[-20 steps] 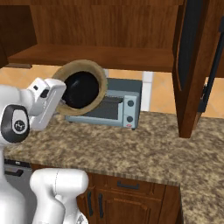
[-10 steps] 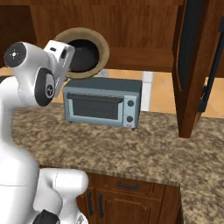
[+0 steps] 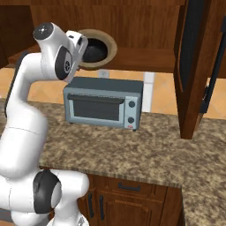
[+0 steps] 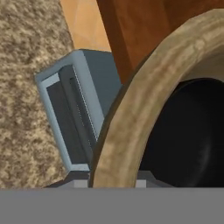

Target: Pick up the bowls on the counter and stack them on top of one another in the open cabinet. Place the smaller bowl on top of the larger bowl.

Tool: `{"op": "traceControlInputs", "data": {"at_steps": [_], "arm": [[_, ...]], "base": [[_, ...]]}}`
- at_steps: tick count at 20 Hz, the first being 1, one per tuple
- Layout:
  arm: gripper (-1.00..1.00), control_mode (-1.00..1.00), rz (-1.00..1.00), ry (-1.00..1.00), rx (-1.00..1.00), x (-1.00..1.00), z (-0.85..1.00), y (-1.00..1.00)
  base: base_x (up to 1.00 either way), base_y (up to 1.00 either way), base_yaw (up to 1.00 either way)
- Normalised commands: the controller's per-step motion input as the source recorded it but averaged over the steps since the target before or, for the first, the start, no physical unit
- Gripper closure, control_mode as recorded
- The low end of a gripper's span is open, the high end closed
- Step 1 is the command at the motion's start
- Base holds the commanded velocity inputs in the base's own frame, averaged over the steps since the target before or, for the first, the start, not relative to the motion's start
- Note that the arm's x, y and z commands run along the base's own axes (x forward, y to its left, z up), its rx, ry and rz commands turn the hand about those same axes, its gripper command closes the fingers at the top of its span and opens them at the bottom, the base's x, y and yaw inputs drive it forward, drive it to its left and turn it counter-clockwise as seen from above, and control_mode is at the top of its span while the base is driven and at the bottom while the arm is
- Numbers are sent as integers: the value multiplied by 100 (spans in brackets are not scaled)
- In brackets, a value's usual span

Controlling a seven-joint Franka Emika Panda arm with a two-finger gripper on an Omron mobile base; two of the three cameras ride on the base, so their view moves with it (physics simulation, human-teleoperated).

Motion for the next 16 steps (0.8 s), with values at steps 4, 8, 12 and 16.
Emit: {"op": "traceControlInputs", "data": {"at_steps": [4,8,12,16], "arm": [[100,-100,0,2,-3,100,0,0],[100,-100,0,0,-4,100,0,0],[-100,-100,0,0,-2,98,0,0],[-100,-100,0,0,0,43,0,0]], "base": [[0,0,0],[0,0,0],[0,0,0],[0,0,0]]}}
